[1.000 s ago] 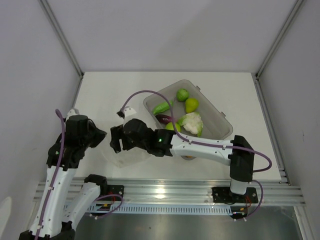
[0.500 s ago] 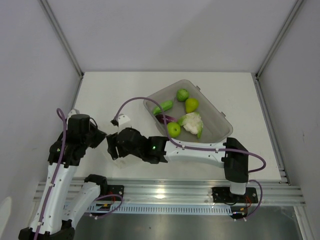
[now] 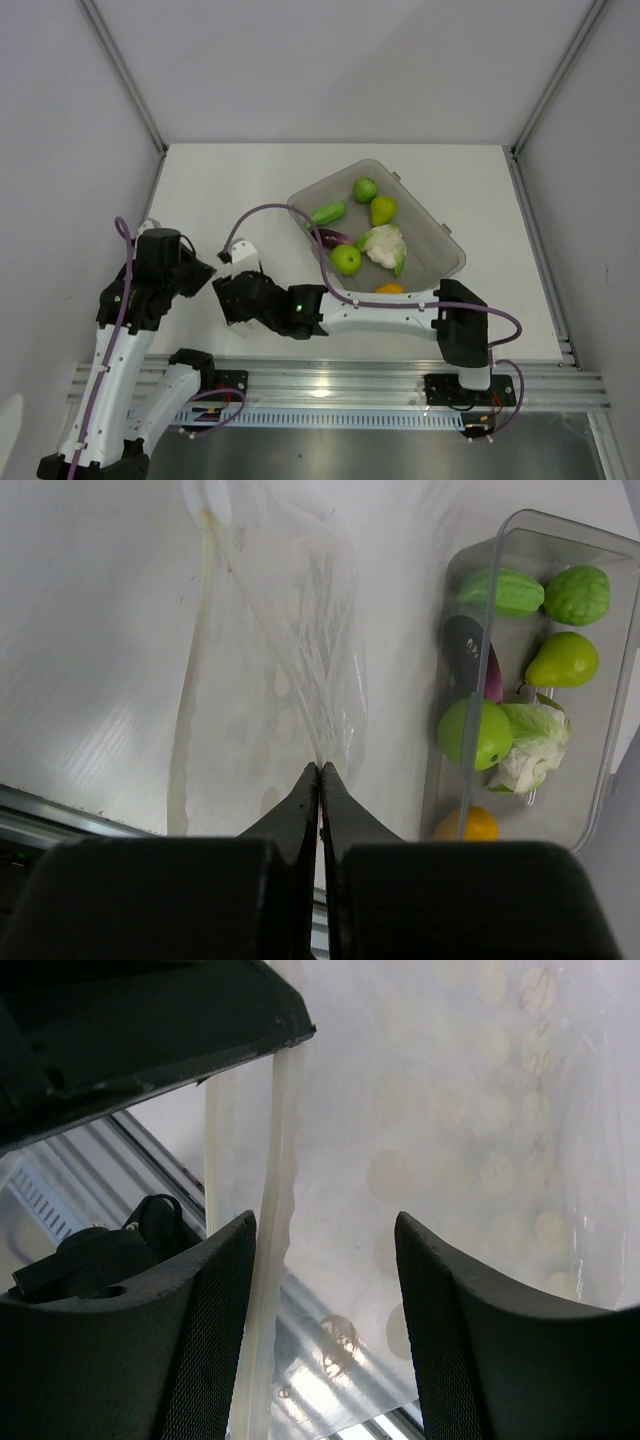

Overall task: Place the food in the zip-top bag and seal the zipper
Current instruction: Open the zipper of the food storage bag.

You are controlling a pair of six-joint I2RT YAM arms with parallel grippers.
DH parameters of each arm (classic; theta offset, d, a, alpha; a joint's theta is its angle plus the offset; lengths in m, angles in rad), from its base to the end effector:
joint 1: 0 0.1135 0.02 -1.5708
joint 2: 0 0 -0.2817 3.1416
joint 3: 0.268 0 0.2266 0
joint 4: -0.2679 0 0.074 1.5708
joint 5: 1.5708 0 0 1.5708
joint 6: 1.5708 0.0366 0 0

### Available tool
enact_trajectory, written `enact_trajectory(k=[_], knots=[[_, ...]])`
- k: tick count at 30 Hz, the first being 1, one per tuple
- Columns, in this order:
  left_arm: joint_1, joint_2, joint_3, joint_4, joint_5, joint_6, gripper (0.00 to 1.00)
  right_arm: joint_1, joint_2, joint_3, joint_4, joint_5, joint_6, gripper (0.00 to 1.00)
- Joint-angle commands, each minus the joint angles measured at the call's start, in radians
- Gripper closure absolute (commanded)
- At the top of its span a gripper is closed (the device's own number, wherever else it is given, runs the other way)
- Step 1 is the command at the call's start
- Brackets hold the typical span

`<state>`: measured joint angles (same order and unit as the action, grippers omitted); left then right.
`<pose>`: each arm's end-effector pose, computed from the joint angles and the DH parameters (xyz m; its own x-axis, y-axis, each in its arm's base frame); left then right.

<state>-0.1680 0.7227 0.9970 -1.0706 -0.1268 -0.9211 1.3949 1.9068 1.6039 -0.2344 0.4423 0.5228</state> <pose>0.0796 -0.0088 0.3379 -0.4889 -0.7182 -0.4951 -0.5135 0.6958 -0.5023 0.0909 0.4219 0.3167 -0.4898 -0.1768 -0.8538 -0.6705 0.7023 0.2392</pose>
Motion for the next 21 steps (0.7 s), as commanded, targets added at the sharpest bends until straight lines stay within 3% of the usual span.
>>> enact_trajectory(k=[1, 3, 5, 7, 8, 10, 12, 19, 20, 21], knots=[[-0.008, 0.006, 0.032, -0.006, 0.018, -0.022, 0.99, 0.027, 0.02, 0.03, 0.017, 0.065, -0.023, 0.4], [-0.008, 0.006, 0.031, -0.005, 0.027, -0.024, 0.99, 0.029, 0.029, 0.045, -0.009, 0.081, -0.009, 0.41], [-0.008, 0.003, 0.031, -0.005, 0.033, -0.025, 0.99, 0.027, 0.04, 0.056, -0.019, 0.093, -0.009, 0.48], [-0.008, 0.001, 0.031, -0.003, 0.033, -0.024, 0.99, 0.027, 0.046, 0.056, -0.02, 0.098, -0.014, 0.62], [-0.008, -0.002, 0.031, -0.003, 0.036, -0.022, 1.0, 0.026, 0.047, 0.053, -0.02, 0.104, -0.012, 0.74], [-0.008, -0.008, 0.029, 0.017, 0.05, -0.01, 0.99, 0.015, 0.046, 0.048, -0.028, 0.099, 0.011, 0.82], [-0.008, -0.026, 0.02, 0.035, 0.064, 0.005, 0.99, 0.003, 0.038, 0.013, -0.004, 0.07, 0.035, 0.97], [-0.008, -0.092, -0.023, 0.121, 0.113, 0.083, 0.99, -0.025, -0.018, -0.059, 0.05, 0.01, 0.059, 1.0], [-0.008, -0.1, -0.029, 0.135, 0.119, 0.103, 0.95, -0.028, -0.026, -0.065, 0.056, -0.003, 0.065, 1.0], [-0.008, -0.111, -0.031, 0.165, 0.168, 0.12, 0.79, -0.039, -0.044, -0.073, 0.064, -0.016, 0.074, 1.0]])
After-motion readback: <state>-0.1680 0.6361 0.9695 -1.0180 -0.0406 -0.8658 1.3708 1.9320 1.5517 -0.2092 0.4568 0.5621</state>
